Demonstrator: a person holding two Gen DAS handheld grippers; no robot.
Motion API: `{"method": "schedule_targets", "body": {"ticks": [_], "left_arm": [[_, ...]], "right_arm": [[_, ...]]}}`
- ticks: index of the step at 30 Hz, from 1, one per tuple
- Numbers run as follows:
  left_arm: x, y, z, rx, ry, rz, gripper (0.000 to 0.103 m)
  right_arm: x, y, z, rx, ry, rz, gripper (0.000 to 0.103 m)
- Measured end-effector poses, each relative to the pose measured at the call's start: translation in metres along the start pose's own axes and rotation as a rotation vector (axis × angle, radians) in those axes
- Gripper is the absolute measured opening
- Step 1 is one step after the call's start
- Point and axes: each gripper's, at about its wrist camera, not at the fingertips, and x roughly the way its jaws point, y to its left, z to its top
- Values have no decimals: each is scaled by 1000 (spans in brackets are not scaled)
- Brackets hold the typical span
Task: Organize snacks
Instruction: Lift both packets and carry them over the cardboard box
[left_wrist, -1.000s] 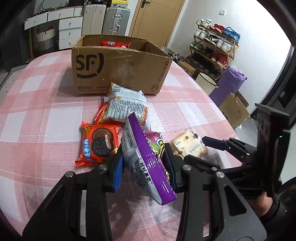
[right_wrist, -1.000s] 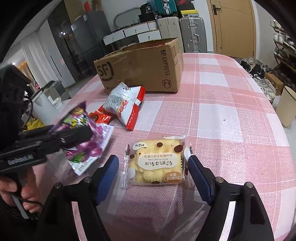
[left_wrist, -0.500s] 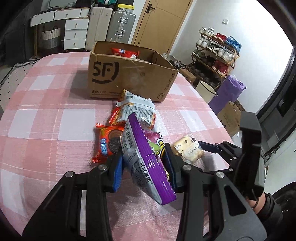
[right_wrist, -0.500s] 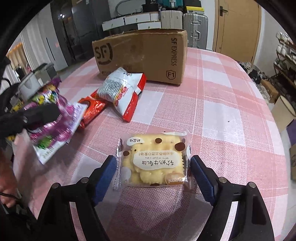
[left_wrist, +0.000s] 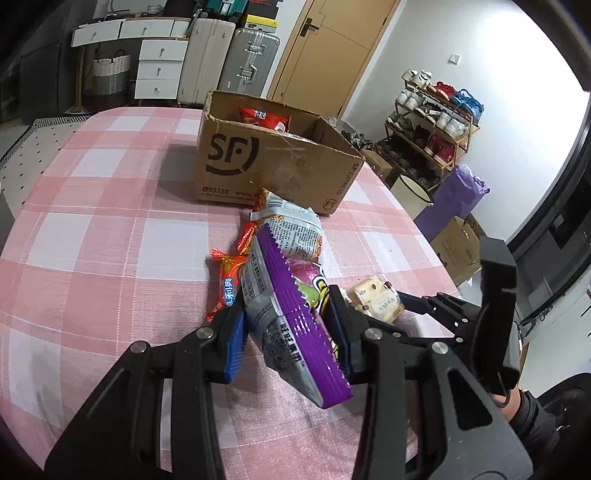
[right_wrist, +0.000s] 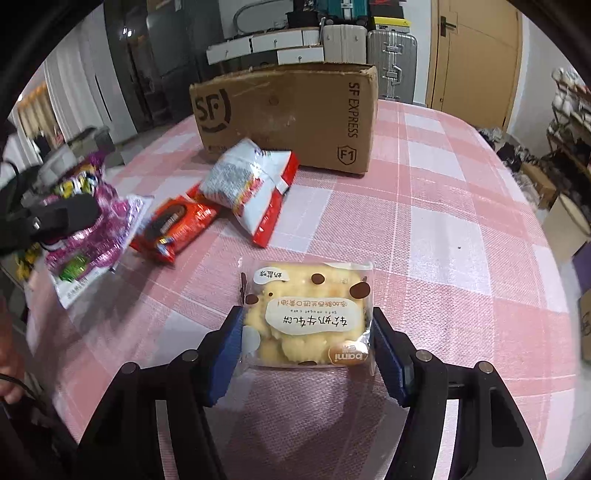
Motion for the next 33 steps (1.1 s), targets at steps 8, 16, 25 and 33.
{"method": "schedule_targets", "body": {"ticks": [8,16,25,33], "left_arm": [[-14,2,5,-5,-30,13,36],[-31,-3,25,11,-74,18,36],[-53,-8,64,33,-132,34,36],[-66,-17,117,76,-170,51,36]], "right_arm": [[-33,-5,17,75,-77,95,66],[-67,-19,48,187,-150,278,66],[-106,-12,93,138,-233,297,66],[-127,-7,140,105,-287,311,66]]}}
